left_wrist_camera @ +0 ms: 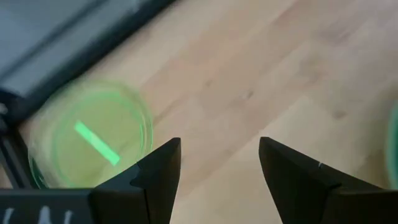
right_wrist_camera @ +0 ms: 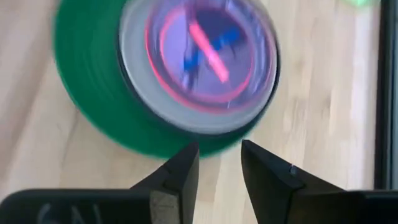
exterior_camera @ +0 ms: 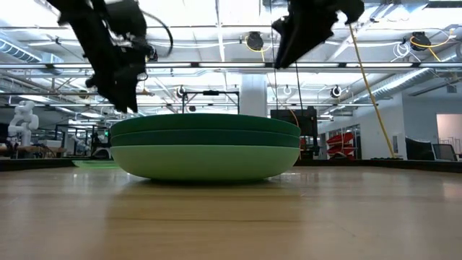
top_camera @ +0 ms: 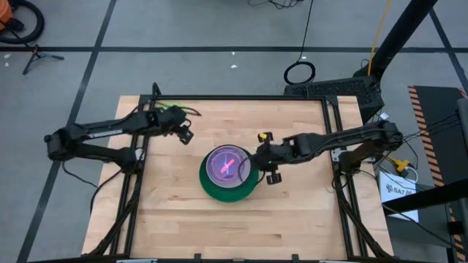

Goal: Stack plastic plates
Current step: Stack the light green plate on top of the pink plate

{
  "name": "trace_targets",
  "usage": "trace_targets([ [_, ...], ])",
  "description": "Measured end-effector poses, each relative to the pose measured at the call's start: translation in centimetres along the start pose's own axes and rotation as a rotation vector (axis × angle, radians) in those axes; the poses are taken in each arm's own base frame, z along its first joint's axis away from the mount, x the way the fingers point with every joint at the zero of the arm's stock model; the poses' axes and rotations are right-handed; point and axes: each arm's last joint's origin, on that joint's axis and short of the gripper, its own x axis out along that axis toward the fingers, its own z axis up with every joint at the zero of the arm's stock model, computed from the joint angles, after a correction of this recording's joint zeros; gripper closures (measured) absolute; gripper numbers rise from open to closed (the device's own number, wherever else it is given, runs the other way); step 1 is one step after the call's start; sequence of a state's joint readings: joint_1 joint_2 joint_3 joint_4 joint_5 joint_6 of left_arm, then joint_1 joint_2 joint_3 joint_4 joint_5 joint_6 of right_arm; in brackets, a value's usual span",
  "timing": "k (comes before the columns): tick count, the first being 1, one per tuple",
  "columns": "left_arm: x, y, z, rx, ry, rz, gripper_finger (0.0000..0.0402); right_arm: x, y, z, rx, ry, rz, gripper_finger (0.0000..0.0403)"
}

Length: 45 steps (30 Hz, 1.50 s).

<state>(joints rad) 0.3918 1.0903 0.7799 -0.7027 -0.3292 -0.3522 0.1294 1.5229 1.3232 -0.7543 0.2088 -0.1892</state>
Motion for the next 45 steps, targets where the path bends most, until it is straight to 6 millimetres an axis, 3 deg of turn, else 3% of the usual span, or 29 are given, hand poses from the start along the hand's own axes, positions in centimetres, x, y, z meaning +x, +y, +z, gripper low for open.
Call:
trace_targets([
  [8, 5.9, 3.5, 0.4, -0.079, 0.26, 0.039, 0.0179, -2.3, -2.0, -1.3, 0.008, -0.245, -0.017, 0.0287],
  [19, 10.3, 6.2, 0.7, -0.071, 0.378, 0.08, 0.0179, -1.5, -3.0, -3.2, 0.033, -0.275, -0.066, 0.0287],
  [31, 13.6, 6.2, 1.4, -0.021, 0.415, 0.075, 0.0179, -1.5, -3.0, -3.2, 0.036, -0.287, -0.069, 0.0287],
  [38, 14.1, 6.3, 1.4, -0.019, 0.424, 0.073, 0.0182, -1.5, -3.0, -3.2, 0.036, -0.286, -0.069, 0.0287],
  [45, 14.1, 6.5, 1.4, -0.039, 0.415, 0.094, 0.0254, -1.5, -3.0, -3.2, 0.053, -0.287, -0.068, 0.0287],
])
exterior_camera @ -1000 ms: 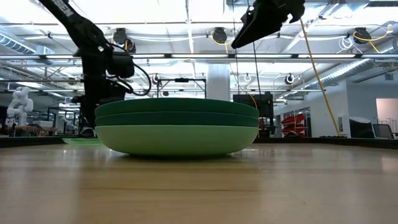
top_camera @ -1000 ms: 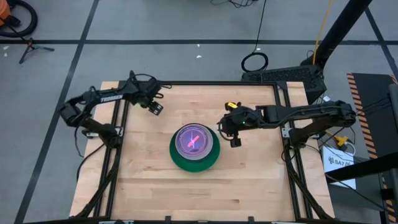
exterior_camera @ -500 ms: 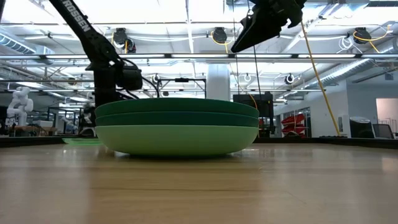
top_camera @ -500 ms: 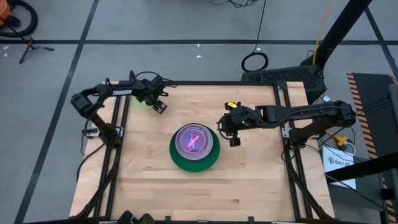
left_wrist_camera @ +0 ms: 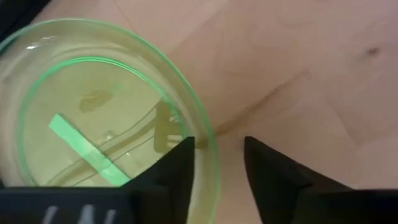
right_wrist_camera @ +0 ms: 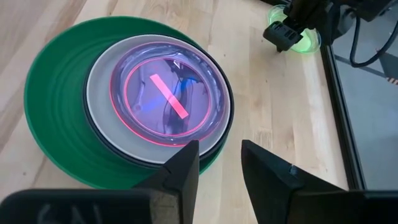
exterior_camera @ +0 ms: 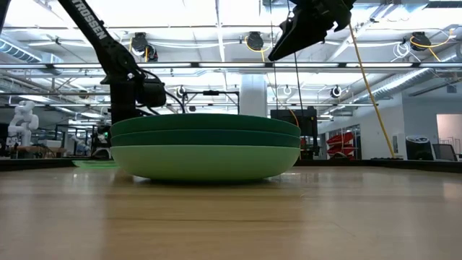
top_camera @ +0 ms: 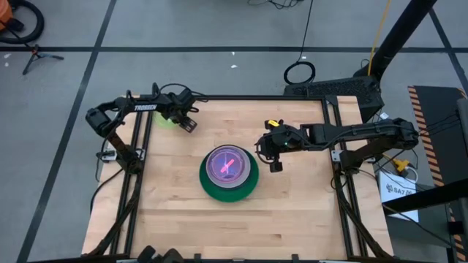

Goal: Stack plastic plates
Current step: Stack the light green plate on top of the pink plate

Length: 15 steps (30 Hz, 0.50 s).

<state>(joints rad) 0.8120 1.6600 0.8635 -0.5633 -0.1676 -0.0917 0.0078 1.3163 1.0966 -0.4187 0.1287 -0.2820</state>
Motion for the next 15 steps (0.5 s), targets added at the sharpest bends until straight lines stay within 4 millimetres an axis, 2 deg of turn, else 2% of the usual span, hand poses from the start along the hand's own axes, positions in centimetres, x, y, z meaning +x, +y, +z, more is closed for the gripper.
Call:
trace_targets([
  [6, 0.06, 0.01, 0.15, -0.015, -0.022, 0.025, 0.0309, 0.0, 0.0, 0.0, 0.008, 0.0, 0.0, 0.0287],
  [15, 0.06, 0.01, 0.12, -0.021, -0.018, 0.024, 0.035, 0.0, 0.01, -0.04, 0.023, 0.004, 0.001, 0.0287],
])
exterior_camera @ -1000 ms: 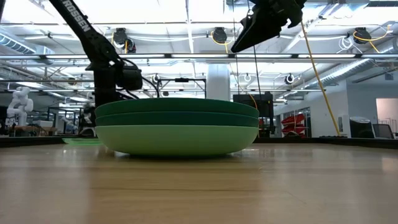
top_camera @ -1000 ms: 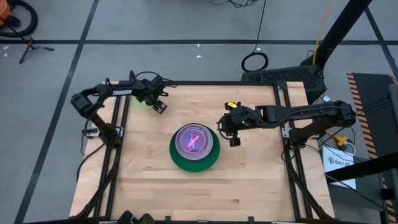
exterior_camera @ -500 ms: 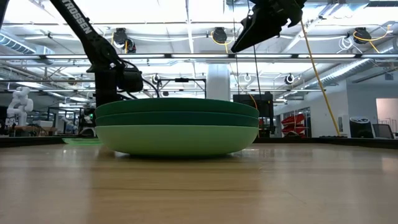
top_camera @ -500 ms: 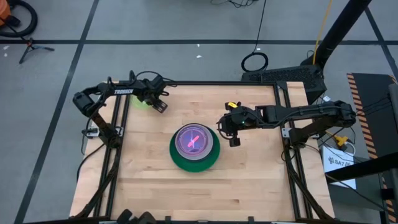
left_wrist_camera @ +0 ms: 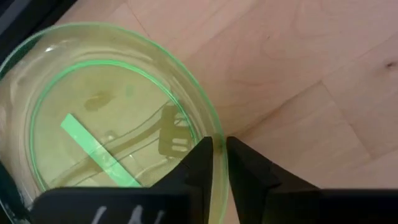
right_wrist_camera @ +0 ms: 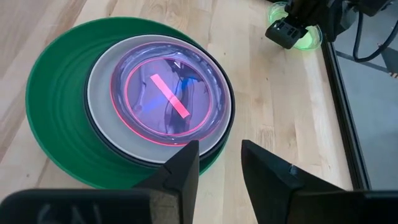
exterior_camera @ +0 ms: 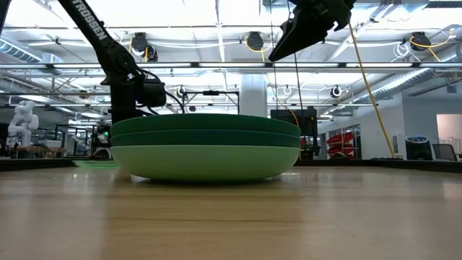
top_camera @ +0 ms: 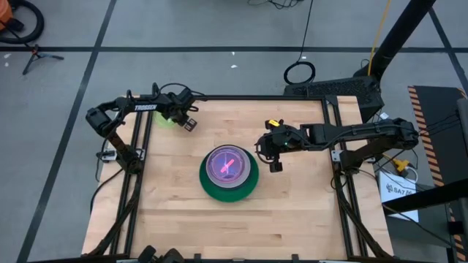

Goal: Stack plastic plates
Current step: Stack the light green plate on top of the pink plate

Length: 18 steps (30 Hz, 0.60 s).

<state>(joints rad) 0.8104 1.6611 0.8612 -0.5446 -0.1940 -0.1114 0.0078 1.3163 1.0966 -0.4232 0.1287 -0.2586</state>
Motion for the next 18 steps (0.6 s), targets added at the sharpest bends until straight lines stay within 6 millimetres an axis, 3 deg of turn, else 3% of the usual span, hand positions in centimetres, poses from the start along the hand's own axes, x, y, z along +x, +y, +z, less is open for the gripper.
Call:
trace_targets([
  [9, -0.1, -0.4, 0.0, 0.014, -0.003, 0.005, 0.0392, 0.0, 0.0, -0.1, 0.01, 0.008, 0.002, 0.0287],
  [18, -1.1, -2.3, -0.7, 0.096, -0.011, 0.074, 0.0398, 0.0, 0.0, -0.1, 0.008, 0.015, 0.004, 0.0287],
])
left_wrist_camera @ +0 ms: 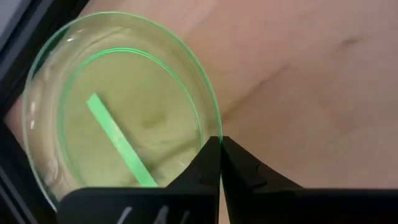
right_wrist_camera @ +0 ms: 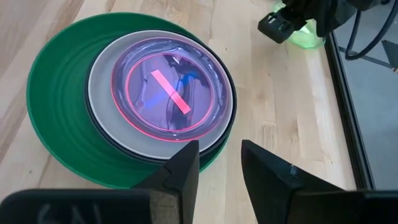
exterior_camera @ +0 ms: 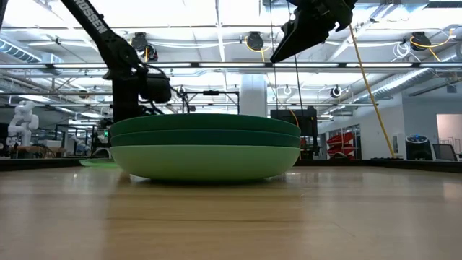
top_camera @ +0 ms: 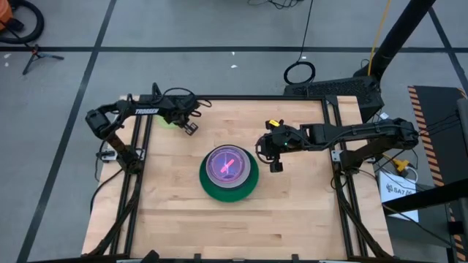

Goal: Stack plastic plates
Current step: Stack the light green plate on top of the pink plate

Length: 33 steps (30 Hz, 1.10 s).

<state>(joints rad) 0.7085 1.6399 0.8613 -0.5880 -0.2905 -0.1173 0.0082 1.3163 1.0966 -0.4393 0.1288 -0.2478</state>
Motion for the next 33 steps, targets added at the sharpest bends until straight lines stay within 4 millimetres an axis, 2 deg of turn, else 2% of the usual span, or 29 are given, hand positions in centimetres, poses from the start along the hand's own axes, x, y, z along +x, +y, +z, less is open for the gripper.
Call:
trace_targets([
  [6, -3.3, -1.0, -0.5, 0.059, -0.091, -0.021, 0.0399, 0.0, 0.0, -0.1, 0.0, 0.013, 0.003, 0.0287],
  [11, -7.4, -1.9, -1.6, 0.117, -0.226, -0.025, 0.0399, 0.0, 0.1, -0.2, 0.012, 0.023, 0.007, 0.0287],
  [15, -10.9, -3.5, -3.0, 0.207, -0.372, -0.087, 0.04, 0.0, 0.3, -0.3, 0.017, 0.035, 0.013, 0.0287],
  [18, -13.3, -4.9, -4.3, 0.291, -0.483, -0.152, 0.04, -0.1, 0.6, -0.3, 0.008, 0.038, 0.023, 0.0287],
  [22, -16.0, -7.3, -6.7, 0.485, -0.6, -0.24, 0.04, -0.1, 1.0, -0.2, 0.005, 0.034, 0.034, 0.0287],
  [27, -18.6, -10.9, -9.4, 0.69, -0.751, -0.426, 0.04, -0.2, 1.6, -0.2, 0.011, 0.04, 0.05, 0.0287],
  [33, -20.8, -14.4, -11.8, 0.809, -0.908, -0.587, 0.0401, -0.3, 2.1, -0.1, 0.016, 0.041, 0.064, 0.0287],
])
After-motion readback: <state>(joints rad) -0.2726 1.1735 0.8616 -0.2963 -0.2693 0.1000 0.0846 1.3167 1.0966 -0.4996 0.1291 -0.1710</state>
